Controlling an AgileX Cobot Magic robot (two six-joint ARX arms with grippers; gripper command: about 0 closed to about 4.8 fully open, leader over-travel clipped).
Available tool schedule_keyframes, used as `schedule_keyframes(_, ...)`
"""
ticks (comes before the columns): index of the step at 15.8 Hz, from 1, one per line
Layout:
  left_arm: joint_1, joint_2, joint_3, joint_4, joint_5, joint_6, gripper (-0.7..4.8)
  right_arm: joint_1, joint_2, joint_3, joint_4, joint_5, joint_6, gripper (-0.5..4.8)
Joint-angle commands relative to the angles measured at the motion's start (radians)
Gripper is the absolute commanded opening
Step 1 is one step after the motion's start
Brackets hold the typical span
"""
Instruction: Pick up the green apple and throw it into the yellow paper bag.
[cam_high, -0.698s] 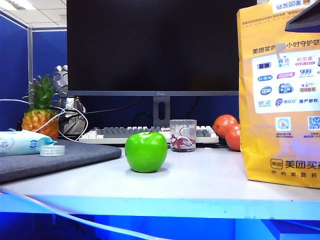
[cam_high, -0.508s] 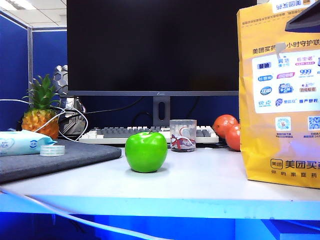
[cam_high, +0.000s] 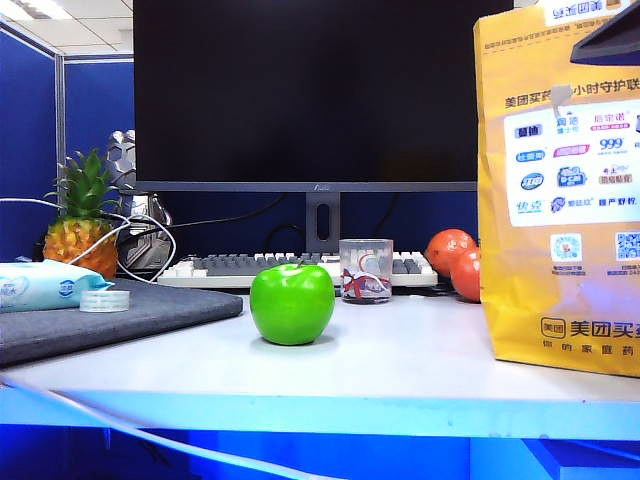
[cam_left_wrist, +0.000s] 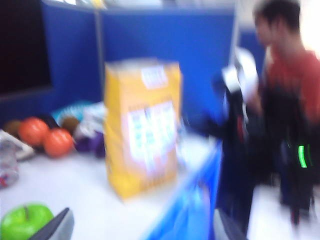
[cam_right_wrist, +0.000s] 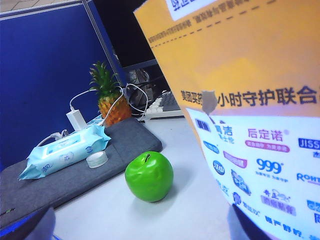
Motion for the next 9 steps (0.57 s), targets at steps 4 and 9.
schedule_keyframes(4,0.000,-0.001,0.003,0.112,-0.327,-0.272,3.82,0.000,-0.002,-0.008,0.026,0.000,0.002,4.79)
schedule_keyframes(9,0.000,0.044,0.019,0.143,-0.309,-0.286,4.79,0.001,0.000,0.010,0.113,-0.098,-0.004,4.79)
